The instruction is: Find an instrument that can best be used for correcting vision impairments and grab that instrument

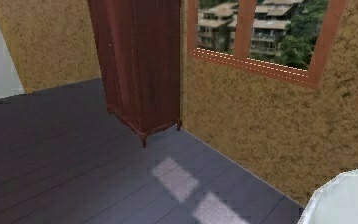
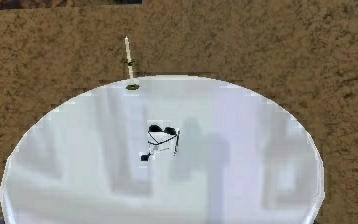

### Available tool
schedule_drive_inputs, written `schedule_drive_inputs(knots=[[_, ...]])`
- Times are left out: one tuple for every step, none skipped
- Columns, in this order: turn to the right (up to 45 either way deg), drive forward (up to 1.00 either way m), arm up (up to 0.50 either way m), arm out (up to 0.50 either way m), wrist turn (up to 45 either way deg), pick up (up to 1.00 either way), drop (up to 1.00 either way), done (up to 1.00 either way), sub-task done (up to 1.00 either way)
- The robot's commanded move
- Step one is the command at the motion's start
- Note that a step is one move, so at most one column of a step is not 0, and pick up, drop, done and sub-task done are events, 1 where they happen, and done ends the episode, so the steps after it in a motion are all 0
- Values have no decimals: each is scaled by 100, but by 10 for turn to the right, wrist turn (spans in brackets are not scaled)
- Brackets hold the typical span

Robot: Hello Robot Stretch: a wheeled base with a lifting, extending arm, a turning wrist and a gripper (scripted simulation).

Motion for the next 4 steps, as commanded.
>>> schedule_drive_inputs(knots=[[0, 0, 38, 0, 0, 0, 0, 0, 0], [0, 0, 0, 40, 0, 0, 0, 0, 0], [0, 0, 0, 0, 450, 0, 0, 0, 0], [0, 0, 0, 0, 450, 0, 0, 0, 0]])
